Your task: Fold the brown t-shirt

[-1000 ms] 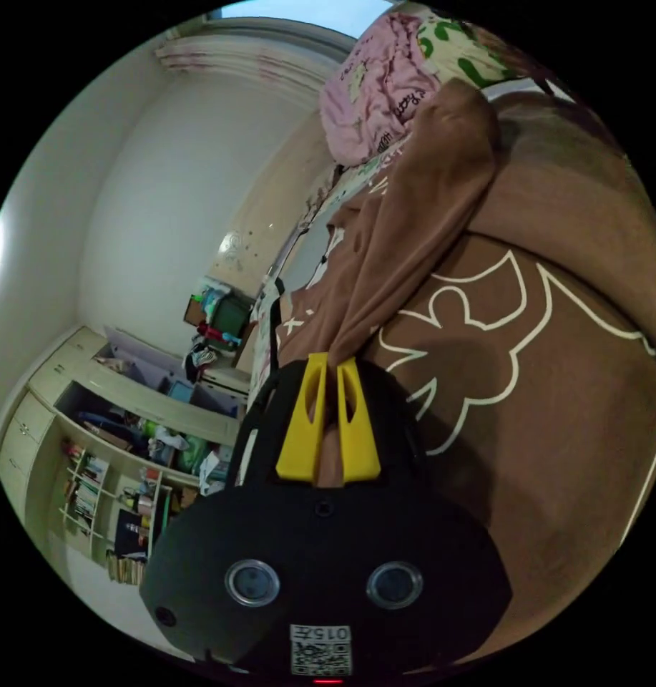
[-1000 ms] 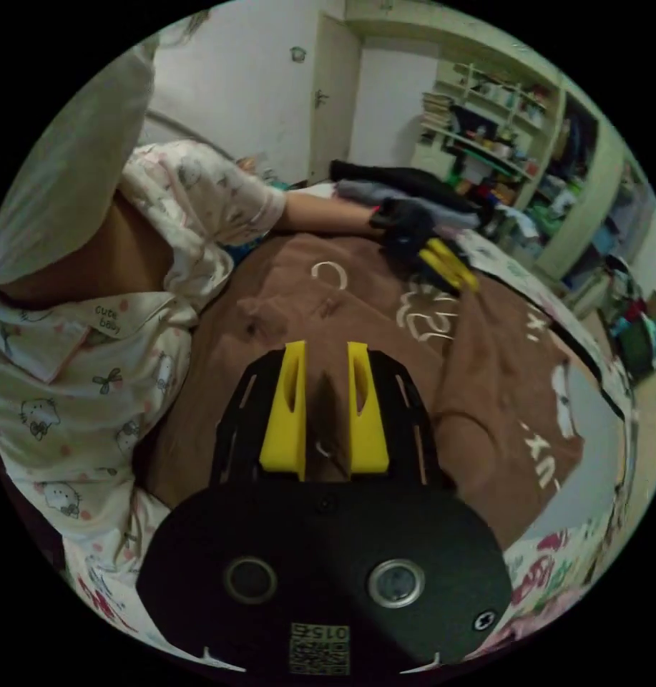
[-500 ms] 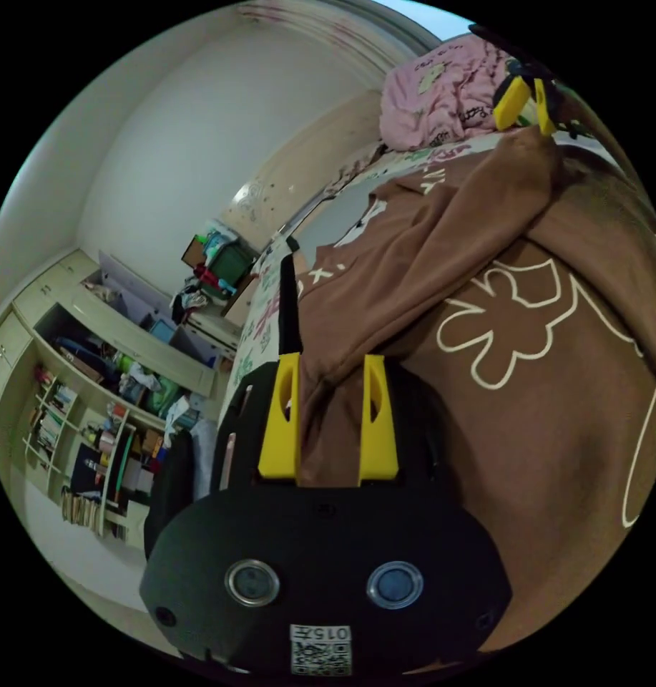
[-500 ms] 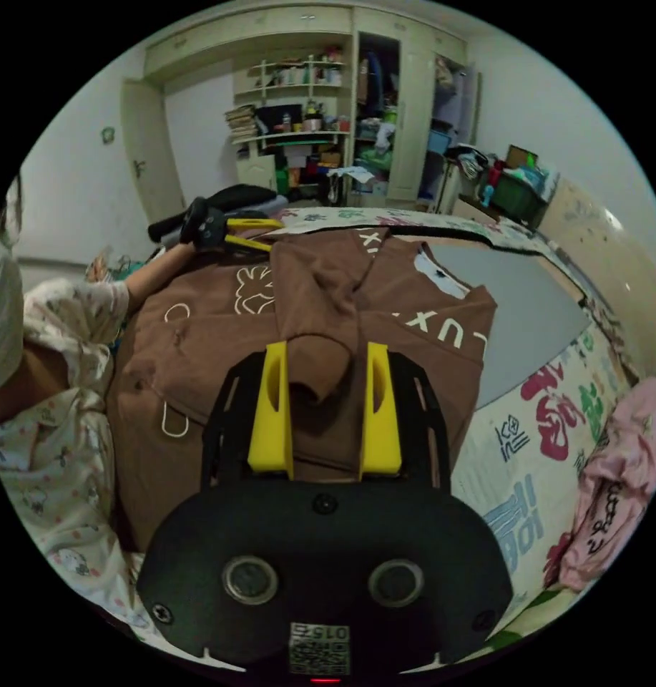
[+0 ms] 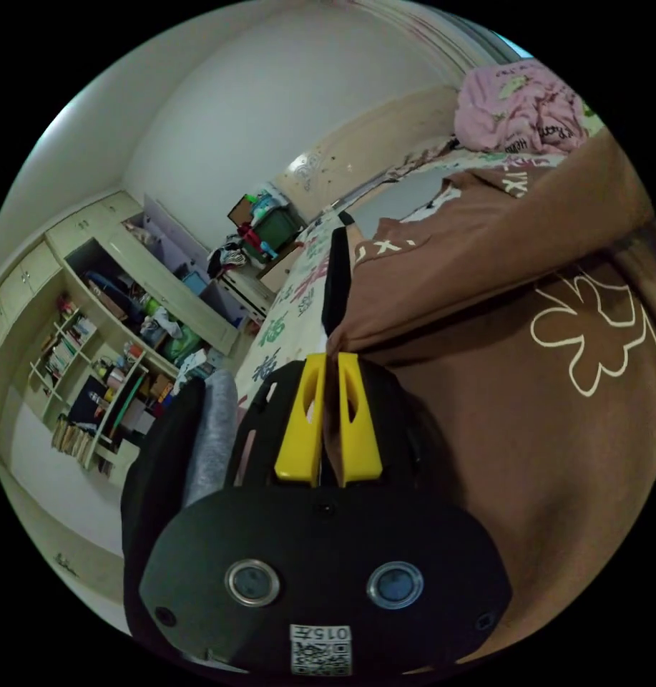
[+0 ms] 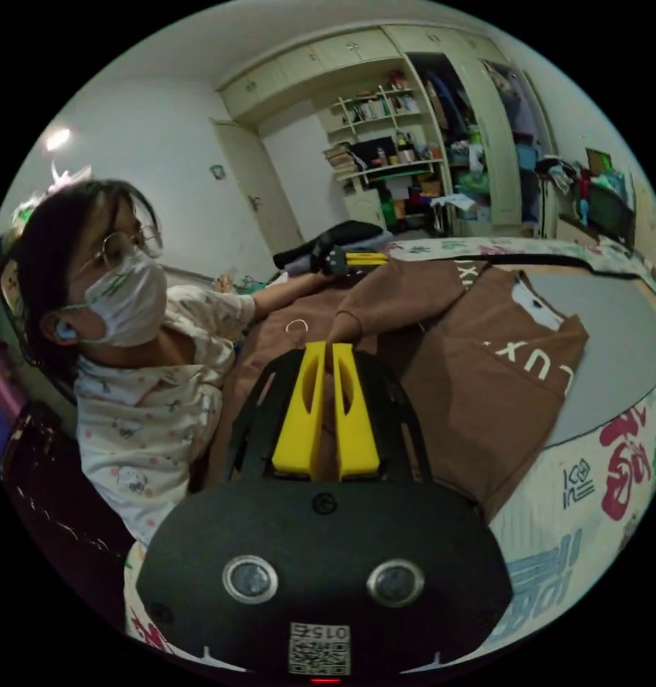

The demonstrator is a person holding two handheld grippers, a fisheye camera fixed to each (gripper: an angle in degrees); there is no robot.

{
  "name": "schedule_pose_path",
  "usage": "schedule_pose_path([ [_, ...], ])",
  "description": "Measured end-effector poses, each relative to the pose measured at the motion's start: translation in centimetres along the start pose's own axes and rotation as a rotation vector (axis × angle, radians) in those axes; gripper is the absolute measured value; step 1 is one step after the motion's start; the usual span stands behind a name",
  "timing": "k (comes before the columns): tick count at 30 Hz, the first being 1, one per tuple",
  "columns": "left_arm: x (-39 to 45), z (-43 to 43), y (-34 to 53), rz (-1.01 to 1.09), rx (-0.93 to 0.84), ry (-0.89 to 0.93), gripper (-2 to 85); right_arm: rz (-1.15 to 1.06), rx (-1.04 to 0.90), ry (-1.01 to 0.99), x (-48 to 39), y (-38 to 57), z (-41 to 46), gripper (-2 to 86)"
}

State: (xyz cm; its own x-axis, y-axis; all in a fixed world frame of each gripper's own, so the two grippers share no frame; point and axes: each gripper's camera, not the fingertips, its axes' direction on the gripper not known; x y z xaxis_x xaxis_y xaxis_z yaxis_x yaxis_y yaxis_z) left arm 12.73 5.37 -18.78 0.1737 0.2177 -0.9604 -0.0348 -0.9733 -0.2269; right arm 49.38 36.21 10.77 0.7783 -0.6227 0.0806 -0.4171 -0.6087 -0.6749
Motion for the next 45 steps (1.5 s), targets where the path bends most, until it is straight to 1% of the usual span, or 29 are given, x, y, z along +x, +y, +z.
schedule_pose_path([
  [2,-0.2,-0.2,0.2,-0.002,0.006,0.013,1.7,-0.008,-0.14,0.113,-1.2,0.5,1.2,1.1],
  [4,0.0,0.1,0.3,0.01,-0.016,0.022,1.6,-0.016,-0.18,0.142,-1.8,0.9,1.4,2.4],
  [6,0.5,0.6,0.3,0.035,-0.049,0.015,1.6,0.038,-0.15,0.234,-2.6,0.4,0.5,5.4],
  [7,0.6,0.6,0.3,0.04,-0.053,0.011,1.6,0.04,-0.11,0.335,-4.3,-0.2,0.0,6.7],
  [8,0.8,0.6,0.3,0.05,-0.057,0.003,1.5,-0.043,-0.042,0.38,-7.1,-0.7,0.1,7.2],
  [9,1.0,0.7,0.3,0.058,-0.062,0.0,1.5,-0.101,-0.012,0.379,-8.5,-0.8,0.4,7.5],
  [10,1.1,0.7,0.3,0.061,-0.064,-0.001,1.5,-0.211,0.003,0.365,-11.1,-1.4,1.8,7.2],
  [12,1.2,0.7,0.5,0.065,-0.067,-0.005,1.5,-0.285,-0.084,0.335,-13.2,-2.7,4.9,7.8],
  [14,1.1,0.6,0.6,0.064,-0.066,-0.004,1.5,-0.315,-0.274,0.32,-13.5,-3.9,9.8,9.4],
  [15,1.1,0.5,0.7,0.062,-0.065,-0.002,1.5,-0.31,-0.318,0.326,-13.2,-4.1,11.0,9.7],
  [17,1.1,0.5,0.9,0.062,-0.065,-0.001,1.5,-0.253,-0.466,0.388,-10.8,-4.2,15.0,10.6],
  [19,1.2,0.5,1.0,0.067,-0.067,-0.005,1.6,-0.198,-0.555,0.441,-8.8,-4.0,17.0,10.6],
  [21,1.5,0.6,1.2,0.077,-0.071,-0.012,1.5,-0.157,-0.54,0.417,-7.7,-4.1,16.9,9.3],
  [23,1.5,0.6,1.3,0.08,-0.073,-0.014,1.5,-0.074,-0.529,0.392,-6.2,-4.3,15.8,3.5],
  [25,1.4,0.6,1.5,0.074,-0.07,-0.013,1.5,-0.072,-0.484,0.34,-6.0,-4.3,14.5,1.5],
  [27,1.0,0.1,1.9,0.048,-0.04,-0.019,1.4,-0.13,-0.391,0.194,-6.9,-4.3,12.0,0.3],
  [28,0.8,-0.1,2.1,0.039,-0.027,-0.022,1.3,-0.183,-0.296,0.072,-7.7,-4.3,9.9,0.1],
  [29,0.5,-0.5,2.4,0.025,-0.002,-0.027,1.3,-0.214,-0.222,0.018,-8.3,-4.3,8.3,0.0],
  [31,0.3,-0.8,2.7,0.014,0.019,-0.026,1.3,-0.223,-0.229,0.033,-8.3,-4.2,8.1,0.1],
  [33,0.3,-0.4,2.8,0.023,0.001,-0.012,1.3,-0.23,-0.329,0.071,-7.7,-3.9,9.9,0.8],
  [35,0.8,0.1,2.8,0.045,-0.025,-0.016,1.3,-0.263,-0.429,-0.024,-7.1,-3.9,12.0,3.4],
  [37,1.4,0.4,2.8,0.068,-0.04,-0.031,1.3,-0.267,-0.414,-0.042,-7.2,-4.3,11.7,4.9],
  [39,1.9,0.7,2.9,0.086,-0.05,-0.038,1.4,-0.269,-0.344,0.01,-7.5,-4.5,10.5,5.4],
  [41,1.9,0.9,3.1,0.083,-0.051,-0.034,1.4,-0.208,-0.27,0.15,-7.1,-4.9,9.5,6.2],
  [43,1.8,1.0,3.2,0.079,-0.05,-0.028,1.4,-0.143,-0.285,0.225,-6.0,-5.3,10.1,7.1],
  [45,2.0,1.2,3.4,0.081,-0.053,-0.024,1.5,-0.101,-0.32,0.211,-4.9,-5.6,11.2,9.9],
])
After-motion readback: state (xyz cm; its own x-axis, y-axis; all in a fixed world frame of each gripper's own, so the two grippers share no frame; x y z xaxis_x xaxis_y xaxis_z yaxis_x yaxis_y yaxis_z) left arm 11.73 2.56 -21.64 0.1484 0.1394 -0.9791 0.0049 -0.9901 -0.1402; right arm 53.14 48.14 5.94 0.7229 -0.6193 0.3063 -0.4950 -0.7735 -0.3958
